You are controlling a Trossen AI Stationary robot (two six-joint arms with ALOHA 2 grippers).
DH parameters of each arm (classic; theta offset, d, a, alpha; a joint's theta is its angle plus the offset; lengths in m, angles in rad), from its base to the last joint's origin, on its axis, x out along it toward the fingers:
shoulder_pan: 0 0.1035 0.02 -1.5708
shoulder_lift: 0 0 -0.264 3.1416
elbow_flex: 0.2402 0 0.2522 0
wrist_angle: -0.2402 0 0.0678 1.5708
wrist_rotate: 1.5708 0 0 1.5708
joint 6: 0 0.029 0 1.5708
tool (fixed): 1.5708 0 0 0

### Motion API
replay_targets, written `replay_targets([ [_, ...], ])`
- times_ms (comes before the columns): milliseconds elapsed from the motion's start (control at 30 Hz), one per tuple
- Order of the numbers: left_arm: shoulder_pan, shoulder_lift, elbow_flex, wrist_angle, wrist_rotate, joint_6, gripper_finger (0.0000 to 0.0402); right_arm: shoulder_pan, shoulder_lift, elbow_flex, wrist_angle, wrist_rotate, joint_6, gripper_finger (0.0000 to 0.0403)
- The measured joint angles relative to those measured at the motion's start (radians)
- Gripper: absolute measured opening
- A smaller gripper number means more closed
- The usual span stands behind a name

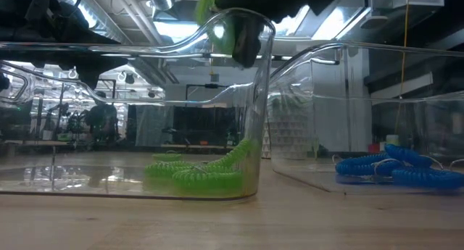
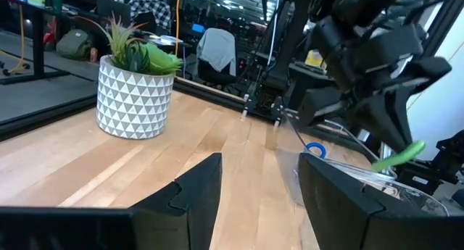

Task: Sort spring keychains
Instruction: Put the green spring keychain into the left transparent bin

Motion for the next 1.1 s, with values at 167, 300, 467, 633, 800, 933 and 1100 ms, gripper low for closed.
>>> replay_targets([
  [167, 0.0, 0.0, 0.0, 0.0, 0.0, 0.0, 0.0178, 0.0, 0.033, 0.0, -0.003, 0.0, 0.0, 0.0016],
  [300, 0.0, 0.0, 0.0, 0.0, 0.0, -0.001, 0.0178, 0.0, 0.045, 0.0, -0.006, 0.002, -0.001, 0.0016],
  [467, 0.0, 0.0, 0.0, 0.0, 0.0, 0.0, 0.0178, 0.0, 0.047, 0.0, -0.006, 0.002, -0.001, 0.0028],
  [633, 0.0, 0.0, 0.0, 0.0, 0.0, 0.0, 0.0178, 0.0, 0.048, 0.0, -0.007, 0.006, -0.001, 0.005],
  [800, 0.0, 0.0, 0.0, 0.0, 0.0, 0.0, 0.0178, 0.0, 0.048, 0.0, -0.007, 0.055, -0.001, 0.0063],
  [933, 0.0, 0.0, 0.0, 0.0, 0.0, 0.0, 0.0178, -0.001, 0.048, 0.0, -0.007, 0.054, -0.005, 0.0069],
  [1100, 0.0, 0.0, 0.0, 0.0, 0.0, 0.0, 0.0178, -0.001, 0.048, 0.0, -0.007, 0.052, -0.004, 0.0083],
])
